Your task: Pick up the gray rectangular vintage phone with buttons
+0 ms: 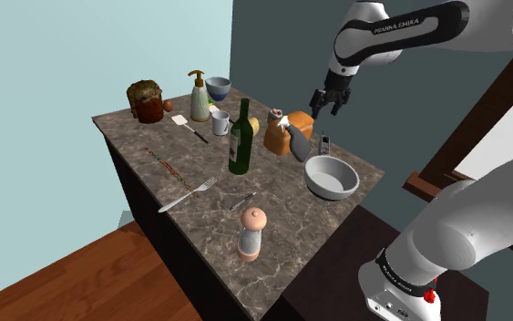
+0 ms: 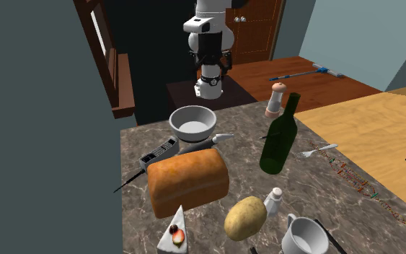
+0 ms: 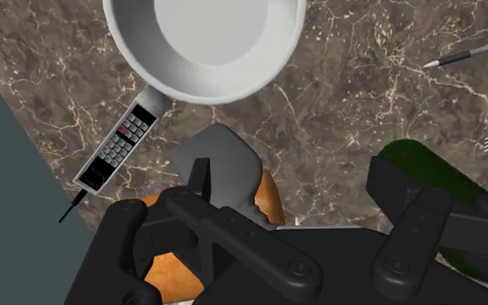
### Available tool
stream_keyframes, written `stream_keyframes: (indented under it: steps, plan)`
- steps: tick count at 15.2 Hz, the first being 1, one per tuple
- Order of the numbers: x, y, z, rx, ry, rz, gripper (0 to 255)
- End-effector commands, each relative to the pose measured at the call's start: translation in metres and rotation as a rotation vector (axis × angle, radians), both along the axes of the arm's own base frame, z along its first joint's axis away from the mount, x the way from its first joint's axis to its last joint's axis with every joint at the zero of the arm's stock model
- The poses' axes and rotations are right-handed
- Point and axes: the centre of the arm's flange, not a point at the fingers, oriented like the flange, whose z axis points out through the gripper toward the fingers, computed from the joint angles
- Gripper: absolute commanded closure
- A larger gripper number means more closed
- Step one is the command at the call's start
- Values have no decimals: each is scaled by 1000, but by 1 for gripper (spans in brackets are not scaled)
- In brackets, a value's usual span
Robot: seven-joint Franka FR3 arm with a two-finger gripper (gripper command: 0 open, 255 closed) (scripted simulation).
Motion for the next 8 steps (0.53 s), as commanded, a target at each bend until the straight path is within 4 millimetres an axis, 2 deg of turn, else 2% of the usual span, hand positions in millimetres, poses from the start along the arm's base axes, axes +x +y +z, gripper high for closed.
stream_keyframes:
  steps: [1,8]
  plan:
    - [10,-22,-15,1,3,-20,0]
    - [38,-94,-69,10,15,-89,0]
